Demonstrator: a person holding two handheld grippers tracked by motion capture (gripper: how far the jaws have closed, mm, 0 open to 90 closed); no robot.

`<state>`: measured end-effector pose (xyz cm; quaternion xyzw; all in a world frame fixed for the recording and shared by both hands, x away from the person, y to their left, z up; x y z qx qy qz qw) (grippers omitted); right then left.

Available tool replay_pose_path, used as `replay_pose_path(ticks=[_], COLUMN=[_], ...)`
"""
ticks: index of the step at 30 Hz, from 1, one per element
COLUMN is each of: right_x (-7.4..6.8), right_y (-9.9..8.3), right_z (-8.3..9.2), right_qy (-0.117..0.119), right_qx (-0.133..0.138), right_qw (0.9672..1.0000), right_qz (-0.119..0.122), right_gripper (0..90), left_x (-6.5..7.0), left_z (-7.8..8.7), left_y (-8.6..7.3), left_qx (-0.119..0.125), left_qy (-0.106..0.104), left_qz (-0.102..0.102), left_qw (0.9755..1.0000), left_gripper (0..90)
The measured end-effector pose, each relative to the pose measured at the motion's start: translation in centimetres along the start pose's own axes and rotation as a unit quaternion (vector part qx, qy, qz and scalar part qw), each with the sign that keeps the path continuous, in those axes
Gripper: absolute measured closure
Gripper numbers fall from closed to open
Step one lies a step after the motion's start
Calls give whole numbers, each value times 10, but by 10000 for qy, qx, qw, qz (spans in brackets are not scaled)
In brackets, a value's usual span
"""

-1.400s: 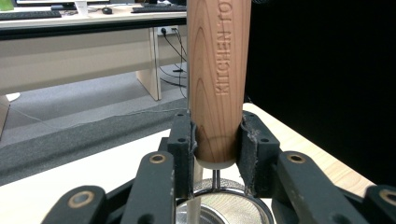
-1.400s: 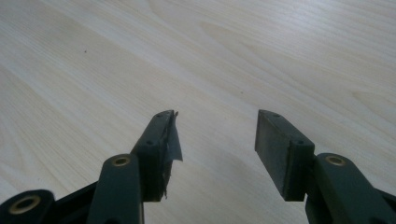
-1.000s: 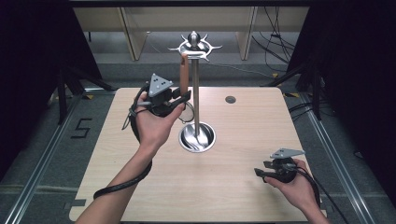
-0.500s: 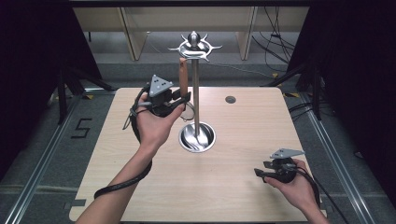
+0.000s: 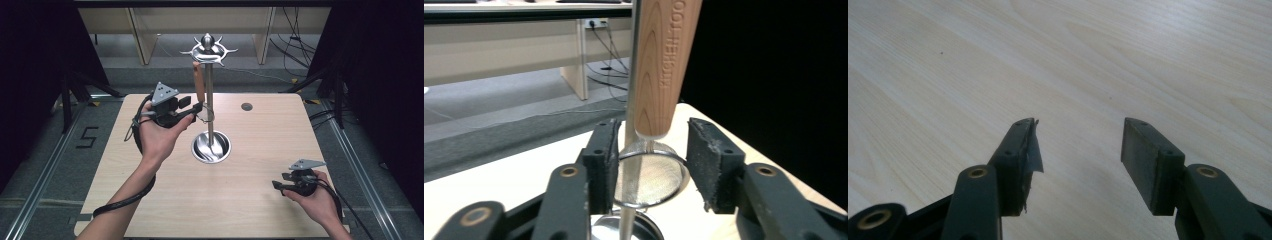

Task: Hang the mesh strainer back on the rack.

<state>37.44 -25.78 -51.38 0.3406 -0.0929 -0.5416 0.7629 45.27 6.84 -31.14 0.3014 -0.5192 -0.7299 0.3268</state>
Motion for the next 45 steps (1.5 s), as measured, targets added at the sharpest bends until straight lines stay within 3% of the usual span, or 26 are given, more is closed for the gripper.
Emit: replay_pose_path(ticks=[10,15,17,19,22,25,27,28,29,30,31,32,33,36,38,40,41,44,45], right_x=[0,0,-4,-4,-2,0,-1,-2,-3,-1,1,0,0,-2,-2,-3,-2,-2,-4], right_y=[0,-1,0,-1,-1,-1,0,0,1,-1,-1,-1,-1,-1,0,0,0,1,1], right_z=[0,0,-3,-1,-1,0,1,-1,-3,0,-1,-1,0,0,0,1,0,-2,-3], right_qy=[2,-22,31,31,0,-10,20,36,63,29,7,16,4,11,24,39,60,68,91], right_qx=[10,-64,164,72,38,-39,-62,58,205,-46,-32,-63,-85,-111,-64,-74,-34,6,37], right_qw=[10000,10000,9995,9997,10000,10000,10000,9999,9996,10000,10000,10000,10000,9999,9999,9999,10000,10000,9999], right_qz=[7,8,-266,-243,-80,43,-54,-112,-161,-73,53,52,-4,-123,-92,-102,13,20,-88], right_gripper=[486,485,486,486,485,486,486,486,486,486,486,486,486,486,486,486,486,486,485], left_x=[-1,-1,-2,-3,-6,-7,-8,-9,-8,-8,-8,-9,-8,-5,-5,-6,-6,-6,-7], left_z=[22,34,38,42,46,47,48,50,51,52,54,55,55,56,56,55,54,52,53], left_y=[-6,-17,-23,-31,-48,-74,-95,-106,-119,-127,-140,-147,-160,-184,-192,-191,-190,-190,-191], left_qx=[223,207,159,115,0,-283,-456,-594,-648,-706,-780,-848,-861,-1158,-1242,-1206,-1175,-1127,-1164], left_qy=[-66,-68,-55,-24,20,9,17,20,6,33,52,12,15,-26,-49,-31,-35,-61,-96], left_qz=[-11,-46,-92,-75,-58,-122,-158,-239,-166,-116,-68,-139,-12,22,96,100,87,162,139], left_qw=[9997,9998,9998,9999,10000,9995,9988,9979,9978,9974,9969,9963,9963,9933,9922,9926,9930,9935,9931], left_gripper=[460,454,450,437,421,405,401,401,402,401,401,401,402,401,400,400,400,389,386])
Point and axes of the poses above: each handheld gripper's, and its own axes: z roughly backward along the jaws, y roughly out of its top, x roughly to its right, the point moved 6 cm from there along -z, roughly forward along the jaws, and after that the axes turned 13 degrees about -z, right-handed, at the moved point
